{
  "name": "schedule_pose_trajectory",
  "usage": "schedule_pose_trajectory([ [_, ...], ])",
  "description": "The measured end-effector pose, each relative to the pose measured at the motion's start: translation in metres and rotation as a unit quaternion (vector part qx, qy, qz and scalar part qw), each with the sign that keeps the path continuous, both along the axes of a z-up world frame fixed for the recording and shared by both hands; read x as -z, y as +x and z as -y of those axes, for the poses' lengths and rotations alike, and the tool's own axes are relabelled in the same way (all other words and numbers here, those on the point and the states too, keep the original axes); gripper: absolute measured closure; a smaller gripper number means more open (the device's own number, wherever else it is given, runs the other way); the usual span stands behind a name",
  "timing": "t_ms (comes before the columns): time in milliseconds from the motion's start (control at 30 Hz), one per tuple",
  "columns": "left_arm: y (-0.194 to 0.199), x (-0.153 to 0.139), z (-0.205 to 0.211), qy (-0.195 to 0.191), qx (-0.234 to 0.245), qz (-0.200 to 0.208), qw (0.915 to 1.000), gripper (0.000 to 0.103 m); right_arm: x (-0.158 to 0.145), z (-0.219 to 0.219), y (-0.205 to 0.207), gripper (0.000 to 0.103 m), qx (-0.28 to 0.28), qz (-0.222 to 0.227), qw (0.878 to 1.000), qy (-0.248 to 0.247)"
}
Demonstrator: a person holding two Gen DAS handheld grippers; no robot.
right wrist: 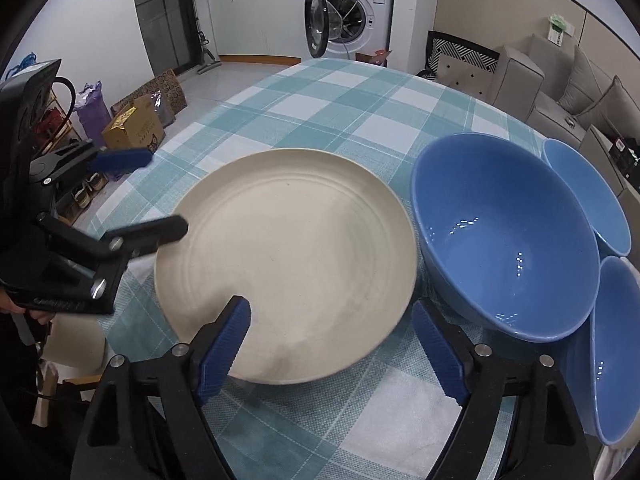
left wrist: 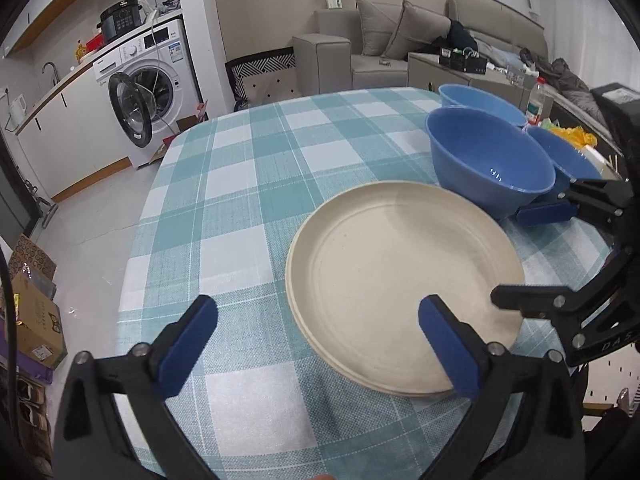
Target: Organize plates and bowls
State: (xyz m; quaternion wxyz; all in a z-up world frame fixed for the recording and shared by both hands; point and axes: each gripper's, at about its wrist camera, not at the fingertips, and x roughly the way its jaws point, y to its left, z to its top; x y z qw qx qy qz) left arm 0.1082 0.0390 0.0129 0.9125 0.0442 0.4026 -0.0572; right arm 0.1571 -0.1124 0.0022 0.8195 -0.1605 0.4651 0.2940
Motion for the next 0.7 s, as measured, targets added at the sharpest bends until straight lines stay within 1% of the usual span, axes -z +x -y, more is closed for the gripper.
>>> schedule_pose_trajectory([
  [67, 0.000, -0.003, -0.002, -0.015, 0.006, -0.002, 0.9999, 0.000, -0.001, 0.001, -0.002, 0.008, 0.001, 0.004, 1.000, 0.001],
  [133, 0.000, -0.005, -0.003, -0.025, 0.007, -0.004, 0.9997, 0.000, -0.003, 0.003, -0.002, 0.003, 0.001, 0.004, 1.000, 0.006],
  [233, 0.000, -0.010, -0.003, -0.023, 0.001, 0.002, 0.9997, 0.000, -0.009, 0.006, -0.003, 0.002, 0.001, 0.003, 1.000, 0.020],
  [400, 0.001, -0.022, -0.002, -0.044, 0.003, 0.012, 0.9990, 0.000, -0.027, 0.015, -0.003, 0.001, 0.006, 0.012, 0.999, 0.037],
  [567, 0.005, -0.034, 0.000, -0.056, 0.002, 0.018, 0.9982, 0.000, -0.053, 0.026, -0.007, 0.001, 0.010, 0.039, 0.998, 0.050],
  [700, 0.008, -0.044, 0.002, -0.069, -0.002, 0.025, 0.9973, 0.000, -0.077, 0.042, -0.010, 0.001, 0.026, 0.063, 0.996, 0.064],
])
